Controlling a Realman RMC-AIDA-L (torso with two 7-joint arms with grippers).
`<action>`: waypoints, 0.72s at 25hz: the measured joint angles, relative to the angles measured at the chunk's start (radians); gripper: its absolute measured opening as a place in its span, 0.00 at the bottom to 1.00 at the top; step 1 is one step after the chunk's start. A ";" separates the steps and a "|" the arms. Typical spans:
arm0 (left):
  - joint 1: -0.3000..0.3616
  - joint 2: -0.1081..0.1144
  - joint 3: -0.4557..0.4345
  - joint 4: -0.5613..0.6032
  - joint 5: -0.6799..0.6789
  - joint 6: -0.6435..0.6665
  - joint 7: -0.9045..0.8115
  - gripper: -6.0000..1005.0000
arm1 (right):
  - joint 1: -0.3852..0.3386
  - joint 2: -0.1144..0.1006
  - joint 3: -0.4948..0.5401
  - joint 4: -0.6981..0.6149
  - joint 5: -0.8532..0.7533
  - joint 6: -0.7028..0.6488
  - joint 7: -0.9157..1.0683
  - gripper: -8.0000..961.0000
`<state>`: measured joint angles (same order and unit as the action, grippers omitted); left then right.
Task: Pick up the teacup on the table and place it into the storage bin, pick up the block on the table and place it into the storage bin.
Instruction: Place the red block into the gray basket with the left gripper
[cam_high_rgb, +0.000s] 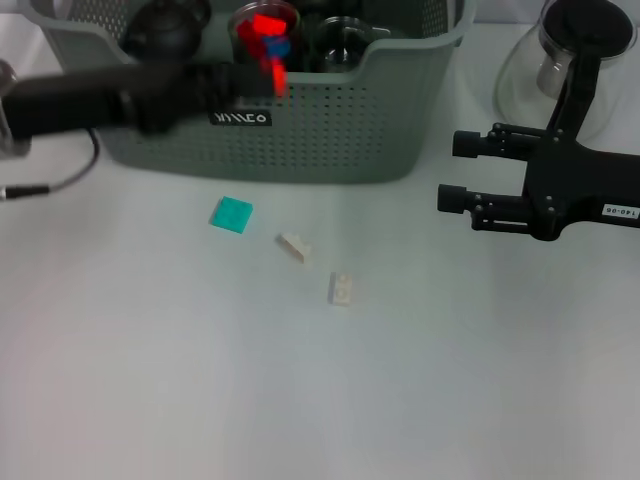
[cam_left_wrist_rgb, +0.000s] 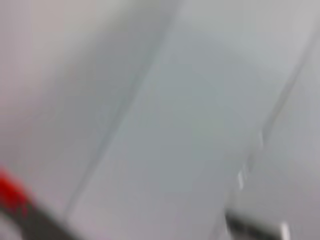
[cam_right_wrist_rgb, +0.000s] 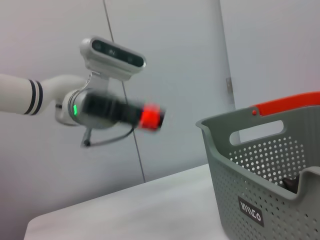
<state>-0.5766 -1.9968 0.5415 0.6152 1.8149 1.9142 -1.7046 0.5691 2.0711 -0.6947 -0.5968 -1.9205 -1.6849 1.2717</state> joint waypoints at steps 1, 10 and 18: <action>-0.004 -0.001 -0.022 -0.008 -0.036 -0.007 -0.010 0.26 | 0.000 0.000 0.000 0.000 0.000 -0.001 0.000 0.79; -0.121 0.004 0.017 0.164 -0.125 -0.230 -0.345 0.28 | -0.007 0.000 0.000 -0.004 0.000 -0.008 0.001 0.79; -0.297 0.121 0.255 0.268 0.191 -0.473 -0.655 0.30 | -0.006 0.004 0.000 -0.005 0.000 -0.006 0.000 0.79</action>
<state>-0.8738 -1.8754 0.7965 0.8829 2.0057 1.4410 -2.3595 0.5633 2.0748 -0.6949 -0.6015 -1.9206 -1.6909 1.2716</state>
